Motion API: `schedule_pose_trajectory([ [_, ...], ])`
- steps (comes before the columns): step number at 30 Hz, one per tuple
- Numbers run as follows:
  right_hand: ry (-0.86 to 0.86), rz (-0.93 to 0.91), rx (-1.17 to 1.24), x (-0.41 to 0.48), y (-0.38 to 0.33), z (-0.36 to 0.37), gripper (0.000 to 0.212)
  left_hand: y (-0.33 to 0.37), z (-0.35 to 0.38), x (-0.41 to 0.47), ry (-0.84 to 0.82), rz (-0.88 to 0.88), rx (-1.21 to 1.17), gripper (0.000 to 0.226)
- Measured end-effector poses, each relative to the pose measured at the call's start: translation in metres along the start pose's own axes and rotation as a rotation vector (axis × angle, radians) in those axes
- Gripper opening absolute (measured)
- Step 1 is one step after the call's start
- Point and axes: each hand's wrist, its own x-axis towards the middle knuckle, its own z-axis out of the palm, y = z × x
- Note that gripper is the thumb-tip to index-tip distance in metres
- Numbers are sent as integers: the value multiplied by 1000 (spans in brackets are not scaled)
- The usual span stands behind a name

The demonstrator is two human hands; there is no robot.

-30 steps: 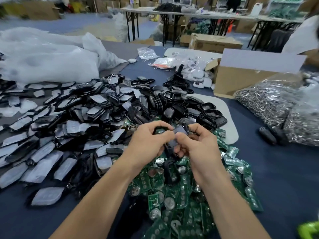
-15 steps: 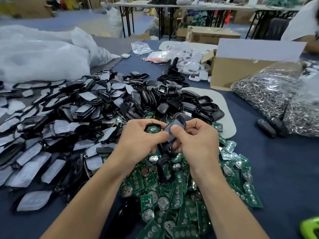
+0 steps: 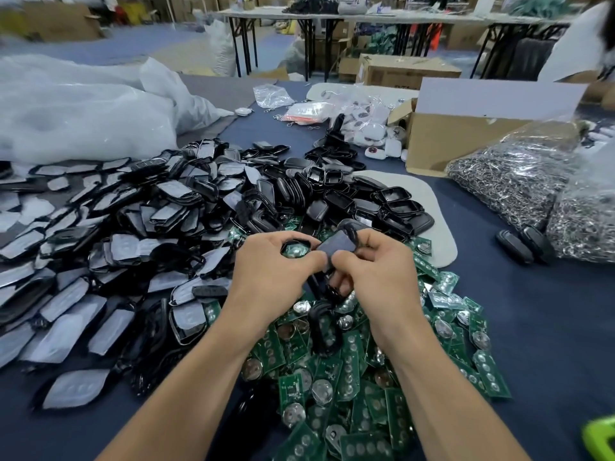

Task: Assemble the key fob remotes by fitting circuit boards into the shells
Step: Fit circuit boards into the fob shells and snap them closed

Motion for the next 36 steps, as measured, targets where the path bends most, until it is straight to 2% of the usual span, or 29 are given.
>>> schedule_pose_trajectory([
  [3,38,46,131,-1,-2,0,14,2,1,-1,-61,-13,-61,24],
  [5,13,62,160,-1,-3,0,16,1,0,0,-35,-14,-80,25],
  [8,15,-12,16,-1,-3,-1,15,-2,-4,4,28,12,-9,21],
  [11,39,-48,-68,-1,-4,-4,13,-2,-9,5,24,84,33,22],
  [13,17,1,9,0,-6,-4,11,-1,-10,5,30,93,-87,18],
  [16,26,138,246,-2,-9,-1,7,-2,-15,6,2,41,-313,12],
  [20,69,191,357,-4,-9,1,8,-1,-15,5,-100,-25,-353,19],
  [23,63,170,341,-4,-9,2,6,-2,-9,5,-83,-63,-344,22],
  [28,-82,141,234,-3,-10,-1,9,-3,-6,11,38,-54,-311,15],
  [30,-149,195,245,-1,-13,-3,18,-2,-9,12,52,-30,-264,15],
  [32,-203,270,284,1,-13,-7,29,-1,-11,11,16,15,-240,18],
  [34,-281,327,315,3,-14,-12,28,1,-13,10,-38,74,-222,26],
  [36,-362,370,374,3,-14,-17,35,3,-15,9,-85,122,-218,25],
])
